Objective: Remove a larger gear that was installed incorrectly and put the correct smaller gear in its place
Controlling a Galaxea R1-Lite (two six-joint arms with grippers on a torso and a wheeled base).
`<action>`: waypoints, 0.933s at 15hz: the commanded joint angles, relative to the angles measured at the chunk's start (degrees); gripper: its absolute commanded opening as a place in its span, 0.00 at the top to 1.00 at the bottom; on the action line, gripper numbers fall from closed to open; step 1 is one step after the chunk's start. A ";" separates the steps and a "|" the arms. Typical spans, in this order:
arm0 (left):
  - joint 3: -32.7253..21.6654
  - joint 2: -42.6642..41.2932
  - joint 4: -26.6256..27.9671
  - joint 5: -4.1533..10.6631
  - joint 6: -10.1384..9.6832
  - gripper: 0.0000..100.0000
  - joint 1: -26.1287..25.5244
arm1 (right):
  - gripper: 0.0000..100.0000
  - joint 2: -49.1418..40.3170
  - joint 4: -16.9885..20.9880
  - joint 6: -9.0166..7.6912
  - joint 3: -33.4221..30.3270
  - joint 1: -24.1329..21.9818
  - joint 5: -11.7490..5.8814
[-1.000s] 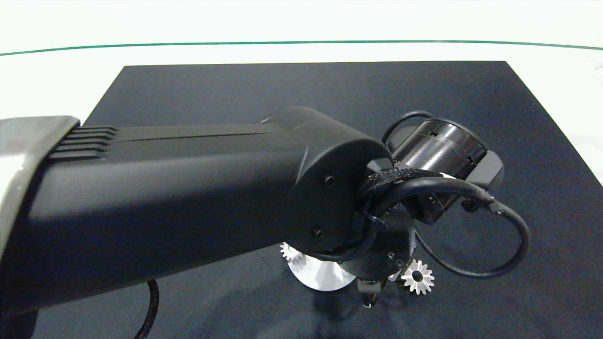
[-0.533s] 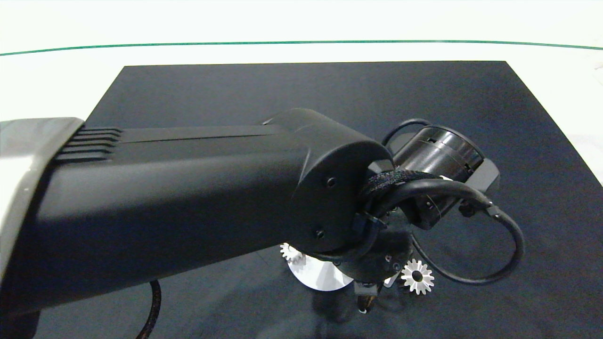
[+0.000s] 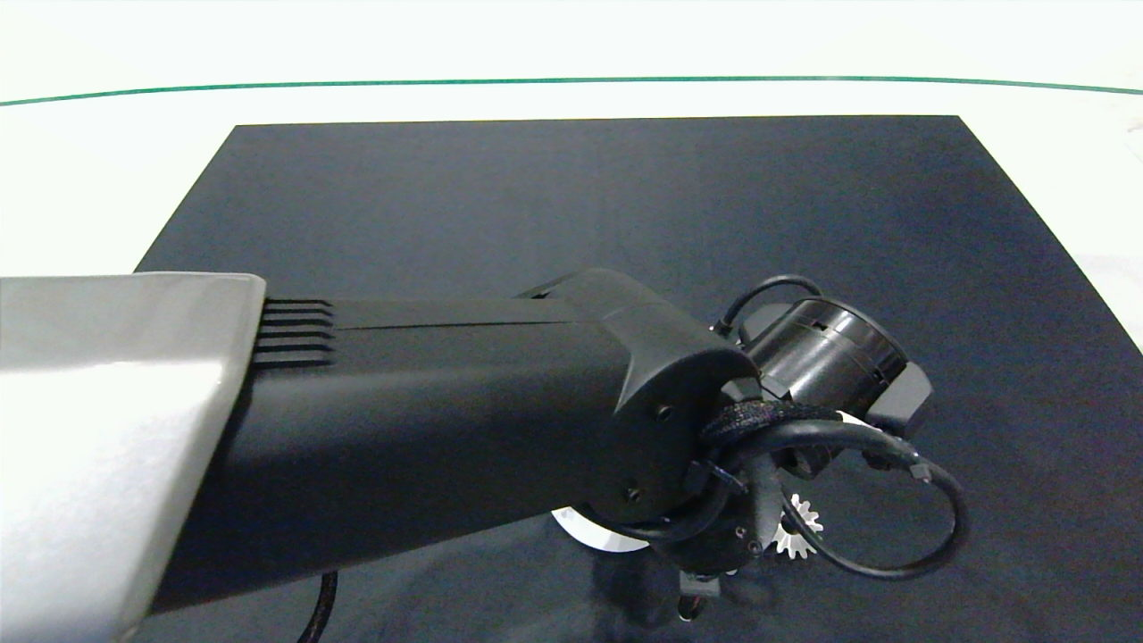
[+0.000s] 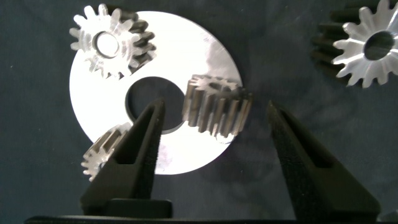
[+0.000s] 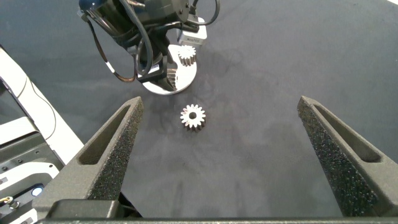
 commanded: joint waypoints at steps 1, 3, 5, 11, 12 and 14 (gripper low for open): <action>0.18 0.47 0.23 0.16 -0.01 0.41 -0.15 | 0.00 0.05 0.12 -0.13 -0.01 -0.04 -0.04; 0.35 0.91 0.23 0.16 -0.01 0.46 -0.06 | 0.00 0.05 0.12 -0.13 -0.01 -0.04 -0.04; 0.26 1.35 0.14 0.24 -0.01 0.50 -0.15 | 0.00 0.05 0.12 -0.13 -0.01 0.05 -0.04; -0.17 2.23 0.14 0.24 -0.01 0.62 -0.32 | 0.00 0.05 0.12 -0.13 -0.01 -0.04 -0.04; -0.26 2.66 0.14 0.24 -0.01 0.64 -0.41 | 0.00 0.05 0.12 -0.13 -0.01 0.05 -0.04; -0.17 2.84 0.14 0.24 0.08 0.68 -0.41 | 0.00 0.05 0.12 -0.13 -0.01 -0.04 -0.04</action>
